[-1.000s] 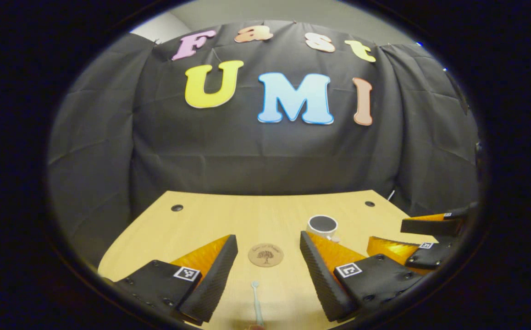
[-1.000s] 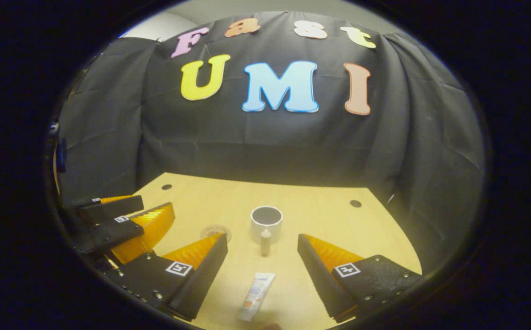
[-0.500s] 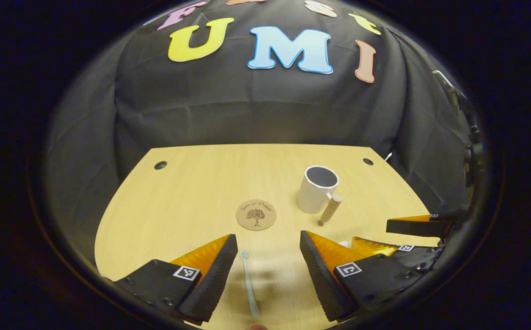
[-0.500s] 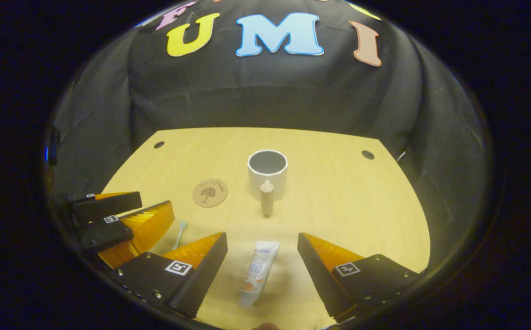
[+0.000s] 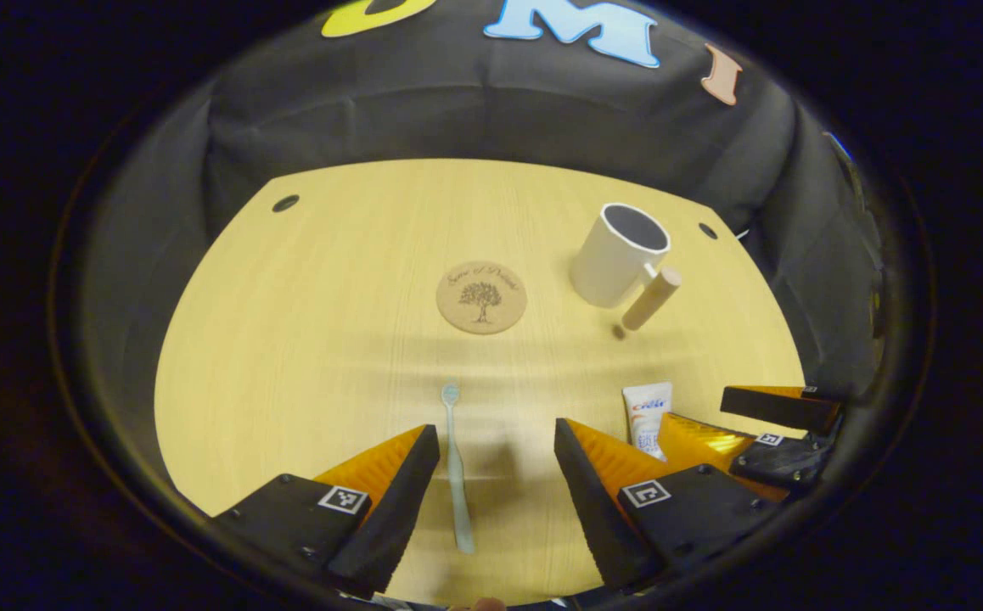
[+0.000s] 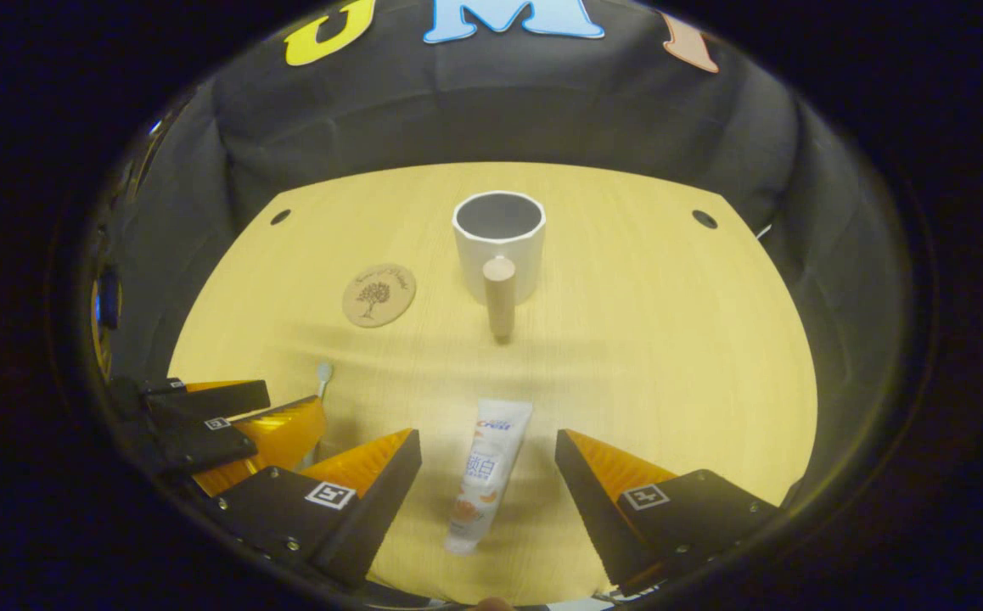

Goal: Put the toothbrush and toothpaste on the desktop into the cup, then pick up the cup and place it on the coaster on the desktop.

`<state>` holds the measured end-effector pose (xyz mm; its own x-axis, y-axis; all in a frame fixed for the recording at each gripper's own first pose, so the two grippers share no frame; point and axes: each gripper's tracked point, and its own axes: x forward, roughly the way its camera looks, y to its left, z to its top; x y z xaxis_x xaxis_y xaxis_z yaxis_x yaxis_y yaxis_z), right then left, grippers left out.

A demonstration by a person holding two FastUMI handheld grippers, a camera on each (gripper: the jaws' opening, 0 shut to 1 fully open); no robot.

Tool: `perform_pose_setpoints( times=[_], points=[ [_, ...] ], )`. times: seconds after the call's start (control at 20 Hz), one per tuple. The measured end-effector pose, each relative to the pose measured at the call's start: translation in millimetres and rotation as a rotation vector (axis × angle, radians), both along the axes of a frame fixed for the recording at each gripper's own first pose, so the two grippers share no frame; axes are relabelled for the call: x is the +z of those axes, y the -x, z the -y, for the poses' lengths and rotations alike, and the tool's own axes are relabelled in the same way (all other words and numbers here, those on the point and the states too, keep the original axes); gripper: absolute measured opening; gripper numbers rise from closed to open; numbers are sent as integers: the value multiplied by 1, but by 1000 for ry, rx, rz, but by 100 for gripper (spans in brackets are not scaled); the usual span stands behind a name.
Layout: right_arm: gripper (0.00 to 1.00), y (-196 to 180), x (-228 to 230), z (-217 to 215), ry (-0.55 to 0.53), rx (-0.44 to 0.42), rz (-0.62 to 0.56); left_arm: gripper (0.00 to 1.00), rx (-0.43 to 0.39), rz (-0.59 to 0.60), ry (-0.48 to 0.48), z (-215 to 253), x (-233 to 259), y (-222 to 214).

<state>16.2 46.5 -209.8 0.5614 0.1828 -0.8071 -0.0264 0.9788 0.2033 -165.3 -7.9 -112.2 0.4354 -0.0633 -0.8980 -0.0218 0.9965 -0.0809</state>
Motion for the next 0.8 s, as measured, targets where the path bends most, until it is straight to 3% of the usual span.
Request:
perform_pose_setpoints(
  times=[0.3,0.8],
  points=[
    [98,2,-22,-8,-38,26,-121,92,39,-214,10,-11,-38,20],
    [99,3,-57,-19,-71,47,-264,93,27,-356,-45,-24,-68,28]
  ],
)
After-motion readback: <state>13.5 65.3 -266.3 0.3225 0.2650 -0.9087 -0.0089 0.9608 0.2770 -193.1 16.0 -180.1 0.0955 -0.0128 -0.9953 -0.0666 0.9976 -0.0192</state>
